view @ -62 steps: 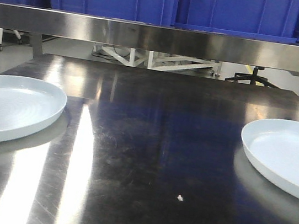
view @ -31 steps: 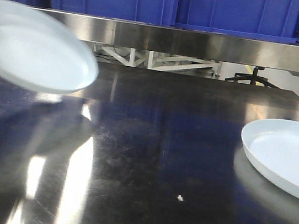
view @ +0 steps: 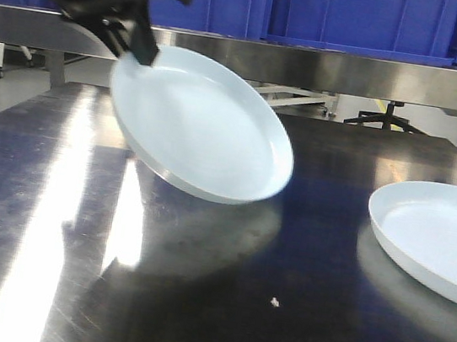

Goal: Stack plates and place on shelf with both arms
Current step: 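Lift the nearer white plate with the left gripper and set it mid-table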

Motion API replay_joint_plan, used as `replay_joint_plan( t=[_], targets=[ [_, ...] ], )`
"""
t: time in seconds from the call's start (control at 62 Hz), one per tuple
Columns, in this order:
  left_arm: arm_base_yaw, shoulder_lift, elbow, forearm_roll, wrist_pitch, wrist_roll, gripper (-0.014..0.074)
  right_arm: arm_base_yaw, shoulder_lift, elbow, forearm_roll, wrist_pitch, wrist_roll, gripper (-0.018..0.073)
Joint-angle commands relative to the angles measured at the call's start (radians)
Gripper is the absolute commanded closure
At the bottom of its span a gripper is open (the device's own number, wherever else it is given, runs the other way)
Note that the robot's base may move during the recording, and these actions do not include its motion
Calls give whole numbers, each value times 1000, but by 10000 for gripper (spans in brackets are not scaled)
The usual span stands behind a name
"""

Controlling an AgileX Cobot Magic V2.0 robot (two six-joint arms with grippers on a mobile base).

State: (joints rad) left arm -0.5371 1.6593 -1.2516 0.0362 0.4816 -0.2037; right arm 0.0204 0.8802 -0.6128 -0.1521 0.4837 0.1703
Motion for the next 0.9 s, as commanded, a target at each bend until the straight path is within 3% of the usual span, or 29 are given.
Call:
replay_joint_plan(
  t=[0.0,0.177,0.258,0.355,0.42,0.468,0.532,0.662,0.726,0.887],
  targets=[
    [-15,5,-57,-7,-109,4,498,-2,-5,-39,-6,-62,-9,63],
    [-15,63,-81,-1,-113,4,463,-2,-5,-39,-6,-61,-9,63],
    [-15,70,-83,18,-113,4,363,-2,-5,-39,-6,-60,-9,63],
    [-15,69,-83,30,-113,4,176,-2,-5,-39,-6,-56,-9,63],
    [-15,69,-83,30,-111,4,118,-2,-5,-39,-6,-56,-9,63],
    [-15,69,-83,31,-106,4,130,-2,-5,-39,-6,-56,-9,63],
    [-15,69,-87,31,-86,4,209,-2,-5,-39,-6,-56,-9,63],
    [-8,64,-126,31,12,4,536,-2,-5,-39,-6,-56,-9,63],
    [-3,47,-135,50,25,4,479,-2,-5,-39,-6,-56,-9,63],
    [37,-63,-135,52,21,4,499,-2,-5,-39,-6,-56,-9,63]
  ],
)
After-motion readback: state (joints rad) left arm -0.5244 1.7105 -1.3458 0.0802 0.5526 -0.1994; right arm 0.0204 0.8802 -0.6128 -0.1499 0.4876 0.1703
